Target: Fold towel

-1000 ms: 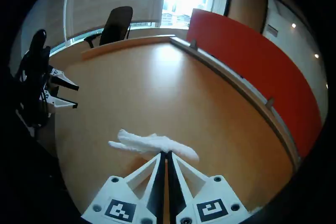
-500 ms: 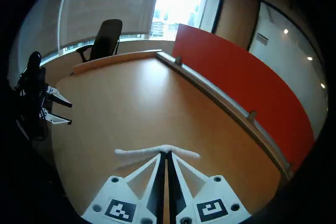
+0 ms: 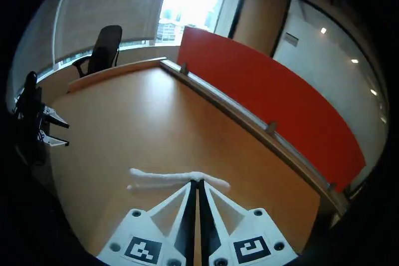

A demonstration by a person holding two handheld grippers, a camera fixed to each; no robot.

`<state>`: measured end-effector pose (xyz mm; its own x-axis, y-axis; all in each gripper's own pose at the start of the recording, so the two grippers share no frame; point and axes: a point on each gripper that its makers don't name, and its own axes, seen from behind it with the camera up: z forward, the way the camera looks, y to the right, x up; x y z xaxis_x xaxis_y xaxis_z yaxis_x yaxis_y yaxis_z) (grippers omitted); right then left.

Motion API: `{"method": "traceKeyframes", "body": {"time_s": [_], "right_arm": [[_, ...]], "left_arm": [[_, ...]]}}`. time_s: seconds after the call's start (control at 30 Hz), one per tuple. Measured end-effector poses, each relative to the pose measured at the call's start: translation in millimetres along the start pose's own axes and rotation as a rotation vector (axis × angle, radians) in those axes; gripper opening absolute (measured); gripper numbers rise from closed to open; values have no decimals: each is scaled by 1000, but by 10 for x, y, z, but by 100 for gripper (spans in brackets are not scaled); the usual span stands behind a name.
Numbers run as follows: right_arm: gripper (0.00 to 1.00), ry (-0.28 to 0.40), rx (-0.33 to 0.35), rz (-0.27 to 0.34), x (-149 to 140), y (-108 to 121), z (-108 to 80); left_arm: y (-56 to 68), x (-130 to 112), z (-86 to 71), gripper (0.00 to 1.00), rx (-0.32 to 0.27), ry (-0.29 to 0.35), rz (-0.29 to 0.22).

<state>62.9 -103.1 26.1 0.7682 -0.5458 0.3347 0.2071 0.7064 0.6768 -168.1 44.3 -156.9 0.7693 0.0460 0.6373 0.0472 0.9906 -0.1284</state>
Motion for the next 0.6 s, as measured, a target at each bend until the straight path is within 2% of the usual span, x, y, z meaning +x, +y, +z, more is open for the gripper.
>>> {"method": "traceKeyframes", "body": {"time_s": [0.27, 0.6], "right_arm": [[3, -46, -65, 45, -254, 514, -179], [3, -82, -138, 94, -494, 1098, -376]], "left_arm": [[37, 26, 21, 96, -1, 0, -3], [26, 55, 32, 96, 7, -5, 7]]}}
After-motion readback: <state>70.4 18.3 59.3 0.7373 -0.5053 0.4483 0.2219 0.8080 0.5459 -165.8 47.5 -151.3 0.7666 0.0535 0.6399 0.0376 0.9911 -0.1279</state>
